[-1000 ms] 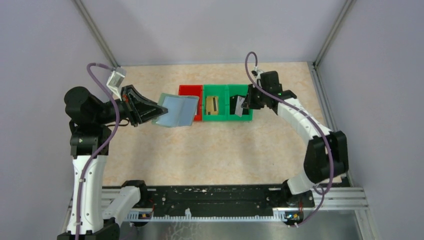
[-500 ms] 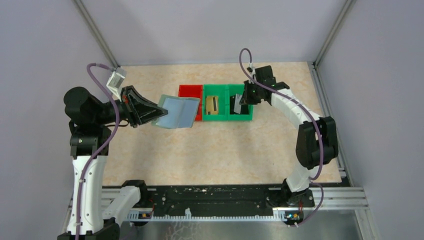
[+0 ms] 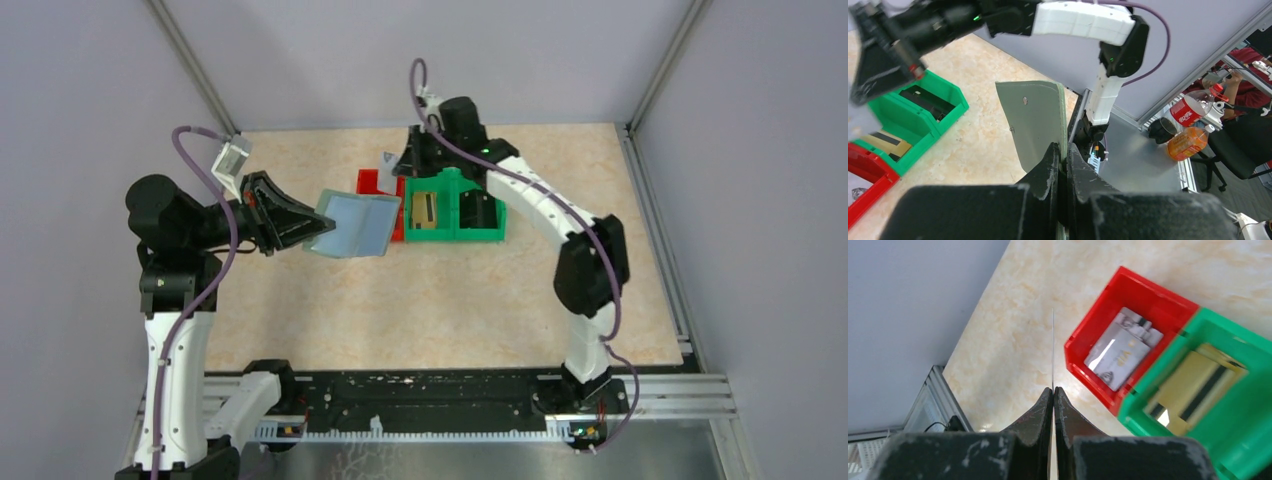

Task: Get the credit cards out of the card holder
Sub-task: Place the credit card in the storage box.

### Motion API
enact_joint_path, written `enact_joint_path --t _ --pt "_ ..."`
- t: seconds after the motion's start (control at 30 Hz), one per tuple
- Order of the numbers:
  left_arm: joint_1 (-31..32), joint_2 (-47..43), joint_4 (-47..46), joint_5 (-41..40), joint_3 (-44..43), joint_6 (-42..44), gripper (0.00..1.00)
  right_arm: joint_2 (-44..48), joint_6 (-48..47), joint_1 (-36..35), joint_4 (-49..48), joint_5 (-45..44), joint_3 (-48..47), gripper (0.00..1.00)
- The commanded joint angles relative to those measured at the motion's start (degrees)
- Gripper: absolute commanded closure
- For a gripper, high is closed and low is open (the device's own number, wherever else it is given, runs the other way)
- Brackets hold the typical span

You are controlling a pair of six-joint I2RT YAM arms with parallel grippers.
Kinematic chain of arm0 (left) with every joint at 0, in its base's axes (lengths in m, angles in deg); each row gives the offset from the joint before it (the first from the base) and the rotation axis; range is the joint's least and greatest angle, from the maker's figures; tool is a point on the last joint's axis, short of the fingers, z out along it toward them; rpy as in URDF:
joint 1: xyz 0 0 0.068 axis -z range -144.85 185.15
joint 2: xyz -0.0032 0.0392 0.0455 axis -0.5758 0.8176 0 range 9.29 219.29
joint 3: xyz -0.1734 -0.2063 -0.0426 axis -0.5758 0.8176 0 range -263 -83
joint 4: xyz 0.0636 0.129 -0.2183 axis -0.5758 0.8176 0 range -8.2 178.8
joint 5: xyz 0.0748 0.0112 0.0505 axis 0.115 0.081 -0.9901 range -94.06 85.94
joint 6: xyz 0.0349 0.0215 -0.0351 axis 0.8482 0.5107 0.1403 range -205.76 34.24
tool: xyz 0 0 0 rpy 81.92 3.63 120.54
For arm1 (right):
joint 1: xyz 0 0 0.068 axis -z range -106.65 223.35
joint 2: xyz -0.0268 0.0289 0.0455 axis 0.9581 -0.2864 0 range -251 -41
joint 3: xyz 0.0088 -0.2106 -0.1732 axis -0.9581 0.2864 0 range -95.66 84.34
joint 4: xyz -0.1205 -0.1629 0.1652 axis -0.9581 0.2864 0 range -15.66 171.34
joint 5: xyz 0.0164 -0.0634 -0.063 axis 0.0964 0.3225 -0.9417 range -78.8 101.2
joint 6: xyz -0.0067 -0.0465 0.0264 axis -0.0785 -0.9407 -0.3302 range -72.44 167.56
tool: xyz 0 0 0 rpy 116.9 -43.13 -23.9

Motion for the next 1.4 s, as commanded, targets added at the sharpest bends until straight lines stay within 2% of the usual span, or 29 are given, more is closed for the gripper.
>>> enact_joint_path --t 0.0,0.17,0.57,0.63,0.77,0.83,0.93,1.13,1.23,1.37 --pt "0.08 -1.11 -2.62 0.87 -1.43 -0.59 1.00 -10.23 1.40 -3.53 0.16 1.16 -8.52 1.00" --pt "0.11 -1.31 -3.06 1.42 -1.10 -1.08 1.00 -19.85 0.86 -5.19 1.78 0.58 -16.75 1.00" --pt "0.15 -1.51 -4.52 2.44 -0.81 -2.13 1.00 -29.09 1.39 -5.67 -1.84 -2.02 -19.92 1.00" --pt "0.08 -1.47 -4.79 2.44 -0.76 -2.27 1.00 -29.27 1.05 -5.84 -1.68 -2.63 -20.42 0.91" --pt "0.10 -1.37 -5.00 2.56 -0.93 -2.50 1.00 -25.99 0.35 -6.24 -2.99 -3.78 -19.05 0.64" --pt "0.08 -1.58 -5.15 2.53 -0.81 -2.46 1.00 -22.62 0.25 -6.23 -4.36 -3.62 -17.45 0.51" --pt "0.09 -1.95 -6.20 2.77 -0.30 -3.01 1.00 -15.81 -0.35 -6.23 -6.53 -3.60 -14.17 0.37" --pt "0.08 -2.42 -7.21 3.65 0.05 -3.28 1.00 -3.33 -0.76 -6.24 -9.40 -1.21 -7.20 0.26" --pt "0.13 -2.65 -7.99 3.71 0.27 -3.44 1.00 3.50 0.47 -6.24 -13.24 1.61 -0.49 0.19" --pt "0.11 -2.60 -9.72 3.47 0.48 -4.76 1.00 12.80 3.53 -6.24 -21.43 6.22 11.39 0.03"
